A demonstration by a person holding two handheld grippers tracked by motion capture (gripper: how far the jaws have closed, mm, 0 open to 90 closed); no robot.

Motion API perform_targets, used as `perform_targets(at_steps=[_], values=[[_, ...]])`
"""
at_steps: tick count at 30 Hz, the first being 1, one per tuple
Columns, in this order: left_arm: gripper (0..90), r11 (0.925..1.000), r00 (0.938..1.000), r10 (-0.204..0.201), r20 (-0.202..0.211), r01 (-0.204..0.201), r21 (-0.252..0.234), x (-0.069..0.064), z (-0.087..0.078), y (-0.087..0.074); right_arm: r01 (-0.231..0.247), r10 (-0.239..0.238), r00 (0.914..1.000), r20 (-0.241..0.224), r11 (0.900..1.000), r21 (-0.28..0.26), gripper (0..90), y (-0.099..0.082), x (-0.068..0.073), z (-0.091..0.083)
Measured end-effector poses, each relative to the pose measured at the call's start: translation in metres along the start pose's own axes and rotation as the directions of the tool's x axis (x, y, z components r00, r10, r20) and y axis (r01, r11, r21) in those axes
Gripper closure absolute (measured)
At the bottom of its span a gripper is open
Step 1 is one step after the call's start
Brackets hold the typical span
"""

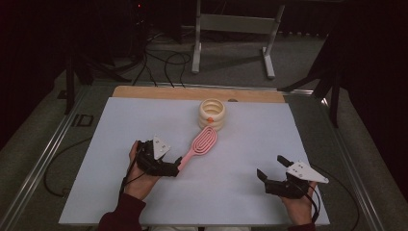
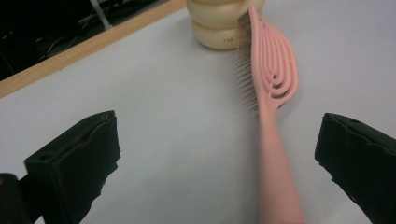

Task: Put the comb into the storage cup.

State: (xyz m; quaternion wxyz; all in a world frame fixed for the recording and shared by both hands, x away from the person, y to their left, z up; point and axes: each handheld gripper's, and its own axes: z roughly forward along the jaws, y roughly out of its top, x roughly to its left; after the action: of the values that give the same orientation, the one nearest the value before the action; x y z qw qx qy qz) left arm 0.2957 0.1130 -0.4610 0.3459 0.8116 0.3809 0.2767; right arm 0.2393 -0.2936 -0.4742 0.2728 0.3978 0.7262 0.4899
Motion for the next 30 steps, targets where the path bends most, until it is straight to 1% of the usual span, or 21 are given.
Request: perform_targets(at_steps=[1, 2, 4, 6, 9, 10, 12, 14, 19, 22, 26, 30], values=[[1.0, 1.0, 1.0, 0.0, 0.0, 0.0, 0.0, 0.0, 0.0, 0.0, 0.0, 0.0, 1.0, 0.0, 1.0, 0.0, 8.3, 0.0, 0.0, 0.0], [1.0, 0.9991, 0.9999, 0.011, 0.003, -0.011, 0.04, -0.004, 0.009, 0.003, 0.0, 0.0, 1.0, 0.0, 1.0, 0.0, 8.3, 0.0, 0.0, 0.0], [1.4, 0.9989, 1.0, 0.009, 0.003, -0.009, 0.047, -0.005, 0.011, 0.003, 0.0, 0.0, 1.0, 0.0, 1.0, 0.003, 8.3, 0.0, 0.0, 0.0], [1.4, 0.9972, 0.9998, 0.017, 0.007, -0.017, 0.073, -0.009, 0.017, 0.005, 0.001, -0.001, 1.0, 0.0, 1.0, 0.003, 8.3, 0.0, 0.0, 0.0], [1.5, 0.9972, 0.9998, 0.017, 0.007, -0.017, 0.073, -0.009, 0.017, 0.005, 0.001, -0.001, 1.0, -0.001, 1.0, 0.003, 8.3, 0.0, 0.0, 0.0], [1.5, 0.9946, 0.9996, 0.029, 0.005, -0.03, 0.099, -0.014, 0.024, 0.007, 0.001, -0.001, 1.0, -0.001, 1.0, 0.003, 8.3, 0.0, 0.0, 0.0], [1.7, 0.993, 0.9994, 0.034, 0.004, -0.034, 0.113, -0.017, 0.027, 0.008, 0.002, -0.002, 1.0, -0.001, 1.0, 0.005, 8.3, 0.0, 0.0, 0.0], [1.7, 0.9922, 0.9995, 0.032, 0.005, -0.033, 0.12, -0.02, 0.031, 0.009, 0.002, -0.002, 1.0, -0.001, 1.0, 0.005, 8.3, 0.0, 0.0, 0.0], [1.9, 0.9881, 0.9988, 0.049, 0.005, -0.049, 0.146, -0.027, 0.039, 0.013, 0.003, -0.003, 1.0, 0.0, 1.0, 0.004, 8.3, 0.0, -0.001, 0.0], [2.1, 0.9865, 0.9987, 0.052, 0.003, -0.052, 0.155, -0.031, 0.044, 0.015, 0.003, -0.003, 1.0, 0.001, 1.0, 0.004, 8.3, 0.0, -0.001, 0.0], [2.6, 0.9825, 0.9977, 0.067, -0.002, -0.066, 0.174, -0.036, 0.052, 0.017, 0.001, -0.001, 1.0, 0.001, 1.0, 0.005, 8.3, 0.0, -0.001, 0.0], [2.8, 0.9765, 0.9968, 0.079, -0.008, -0.076, 0.202, -0.04, 0.06, 0.018, 0.0, 0.0, 1.0, 0.003, 1.0, 0.005, 8.3, 0.0, -0.001, 0.0]])
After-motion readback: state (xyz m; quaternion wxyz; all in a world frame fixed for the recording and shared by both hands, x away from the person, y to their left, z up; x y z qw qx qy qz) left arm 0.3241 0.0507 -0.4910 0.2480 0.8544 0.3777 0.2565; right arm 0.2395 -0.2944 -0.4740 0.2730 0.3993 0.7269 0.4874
